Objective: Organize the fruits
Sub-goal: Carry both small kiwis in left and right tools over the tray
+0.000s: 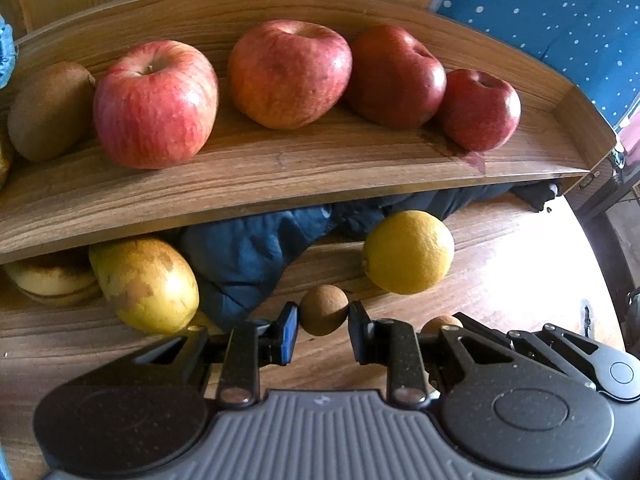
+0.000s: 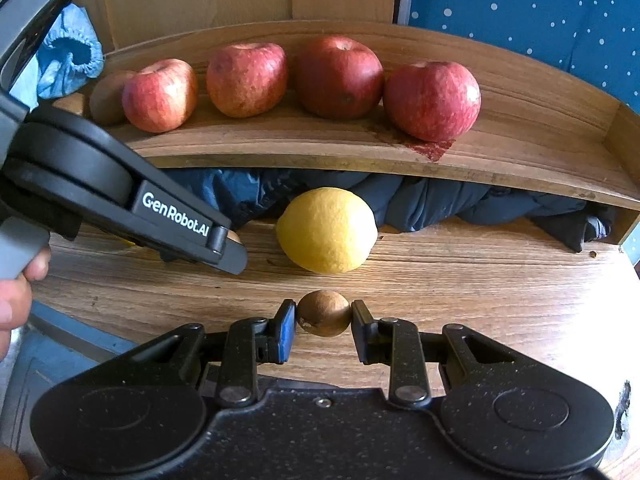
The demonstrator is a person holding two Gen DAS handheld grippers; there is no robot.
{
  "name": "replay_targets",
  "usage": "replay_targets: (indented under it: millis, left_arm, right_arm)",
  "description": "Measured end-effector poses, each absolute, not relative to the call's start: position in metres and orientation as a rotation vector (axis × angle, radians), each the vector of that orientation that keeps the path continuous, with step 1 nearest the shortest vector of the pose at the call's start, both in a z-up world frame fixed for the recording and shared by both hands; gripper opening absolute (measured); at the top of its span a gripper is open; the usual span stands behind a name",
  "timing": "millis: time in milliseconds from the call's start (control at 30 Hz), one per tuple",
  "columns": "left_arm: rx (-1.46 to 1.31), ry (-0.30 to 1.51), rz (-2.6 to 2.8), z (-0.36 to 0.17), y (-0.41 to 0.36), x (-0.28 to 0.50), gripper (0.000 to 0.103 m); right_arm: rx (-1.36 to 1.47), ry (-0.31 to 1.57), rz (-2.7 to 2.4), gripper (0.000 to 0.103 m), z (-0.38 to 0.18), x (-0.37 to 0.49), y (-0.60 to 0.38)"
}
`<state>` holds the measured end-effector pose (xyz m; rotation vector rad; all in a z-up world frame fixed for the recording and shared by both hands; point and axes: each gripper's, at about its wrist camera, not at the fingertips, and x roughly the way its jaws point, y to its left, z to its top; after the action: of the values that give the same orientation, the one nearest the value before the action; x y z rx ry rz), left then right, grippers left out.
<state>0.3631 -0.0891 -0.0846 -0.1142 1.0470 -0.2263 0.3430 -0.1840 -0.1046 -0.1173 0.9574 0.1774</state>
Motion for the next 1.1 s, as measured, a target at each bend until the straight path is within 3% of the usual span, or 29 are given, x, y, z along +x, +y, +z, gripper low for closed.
replay_targets:
  millis: [1100]
  left_arm:
    - [-0.108,1.072,-0.165,-0.081,-0.091,0.286,0.029]
  right_arm:
    - [-0.167,0.939,0.309,0.031,-0.082,0.268,-0.185]
